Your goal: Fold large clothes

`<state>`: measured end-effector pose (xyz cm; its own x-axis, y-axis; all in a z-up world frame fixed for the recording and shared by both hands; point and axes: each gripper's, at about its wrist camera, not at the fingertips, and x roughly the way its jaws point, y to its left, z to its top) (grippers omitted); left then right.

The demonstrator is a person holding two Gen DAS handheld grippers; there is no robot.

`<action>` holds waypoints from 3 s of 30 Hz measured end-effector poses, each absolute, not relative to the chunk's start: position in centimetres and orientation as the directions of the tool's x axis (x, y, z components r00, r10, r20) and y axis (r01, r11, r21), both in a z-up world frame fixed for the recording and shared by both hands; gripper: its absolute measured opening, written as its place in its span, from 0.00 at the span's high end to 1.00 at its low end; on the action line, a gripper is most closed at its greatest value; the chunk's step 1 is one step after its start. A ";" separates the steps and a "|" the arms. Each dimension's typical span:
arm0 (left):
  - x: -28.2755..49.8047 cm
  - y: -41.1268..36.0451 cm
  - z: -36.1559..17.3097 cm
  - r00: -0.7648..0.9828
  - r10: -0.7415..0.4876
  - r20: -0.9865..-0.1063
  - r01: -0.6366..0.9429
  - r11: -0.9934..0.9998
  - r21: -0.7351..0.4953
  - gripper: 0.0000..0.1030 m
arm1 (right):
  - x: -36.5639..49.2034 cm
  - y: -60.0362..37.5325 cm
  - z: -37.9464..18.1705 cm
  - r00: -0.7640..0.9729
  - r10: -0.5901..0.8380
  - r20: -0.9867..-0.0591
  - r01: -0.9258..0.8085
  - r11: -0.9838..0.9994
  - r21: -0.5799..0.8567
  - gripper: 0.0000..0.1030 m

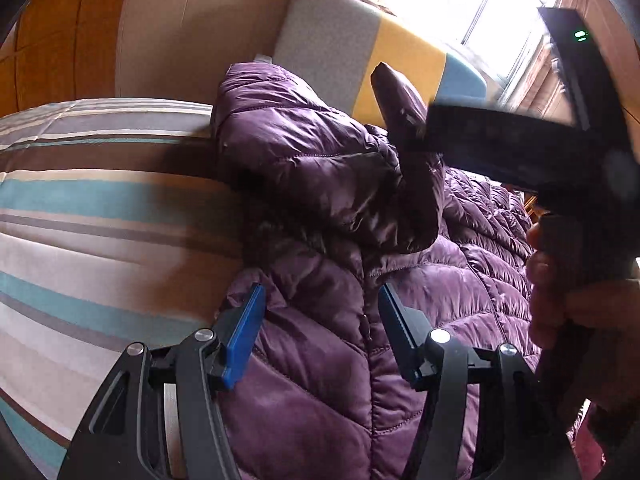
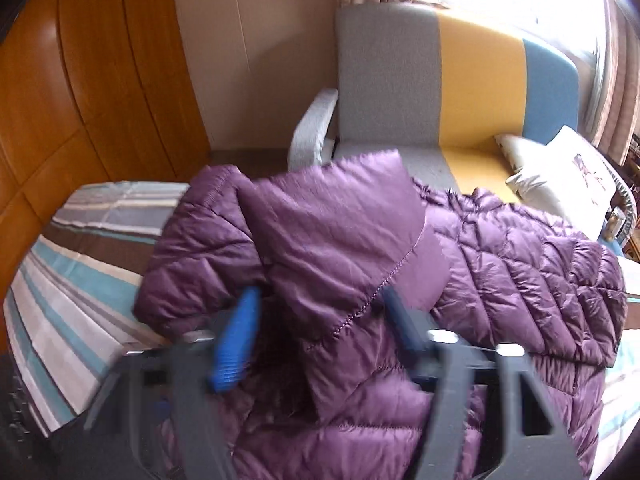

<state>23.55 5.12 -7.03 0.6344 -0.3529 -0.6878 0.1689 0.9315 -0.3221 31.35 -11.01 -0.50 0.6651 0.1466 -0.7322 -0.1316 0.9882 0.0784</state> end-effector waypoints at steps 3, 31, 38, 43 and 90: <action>23.6 4.8 -7.0 0.632 -0.360 -0.686 0.181 0.930 -0.320 0.43 | 30.5 -13.5 -0.9 0.683 0.158 -0.713 -0.075 0.986 0.146 0.78; 24.2 2.0 -5.0 0.630 -0.332 -0.702 0.221 0.943 -0.248 0.38 | 26.3 -29.2 -7.1 0.657 0.269 -0.704 0.233 0.816 0.529 0.82; 26.0 2.9 -2.6 0.673 -0.339 -0.658 0.217 0.940 -0.262 0.37 | 26.3 -29.5 -2.0 0.740 0.196 -0.643 0.142 0.890 0.434 0.90; 28.8 2.8 -1.3 0.696 -0.329 -0.639 0.211 0.943 -0.255 0.38 | 27.3 -32.1 -0.7 0.754 0.117 -0.646 0.174 0.913 0.369 0.90; 41.4 -2.4 -7.3 0.611 -0.221 -0.760 0.180 0.974 -0.139 0.32 | 36.8 -33.5 -8.9 0.659 0.001 -0.752 0.160 0.977 0.142 0.51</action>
<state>41.37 -2.37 -7.26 0.6109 -0.2213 -0.7602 0.1796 0.9738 -0.1392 36.77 -33.50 -8.87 0.6595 0.0014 -0.7517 0.1599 0.9769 0.1420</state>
